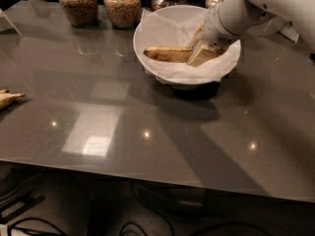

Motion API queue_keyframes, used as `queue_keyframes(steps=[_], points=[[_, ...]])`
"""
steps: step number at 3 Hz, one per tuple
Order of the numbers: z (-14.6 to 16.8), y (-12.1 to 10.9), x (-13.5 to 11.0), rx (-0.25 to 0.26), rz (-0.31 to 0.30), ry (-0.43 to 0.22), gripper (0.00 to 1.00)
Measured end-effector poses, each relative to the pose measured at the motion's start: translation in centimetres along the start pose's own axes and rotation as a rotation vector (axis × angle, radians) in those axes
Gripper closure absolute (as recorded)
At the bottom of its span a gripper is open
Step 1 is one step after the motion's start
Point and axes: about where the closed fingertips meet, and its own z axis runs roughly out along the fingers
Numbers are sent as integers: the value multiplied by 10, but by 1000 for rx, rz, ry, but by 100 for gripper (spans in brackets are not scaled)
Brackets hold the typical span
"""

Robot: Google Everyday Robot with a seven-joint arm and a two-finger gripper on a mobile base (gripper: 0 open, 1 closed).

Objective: Pick banana from white bowl

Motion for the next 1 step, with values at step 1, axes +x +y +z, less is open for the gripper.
queue_keyframes(steps=[1], points=[[-39, 11, -12, 46, -39, -39, 100]])
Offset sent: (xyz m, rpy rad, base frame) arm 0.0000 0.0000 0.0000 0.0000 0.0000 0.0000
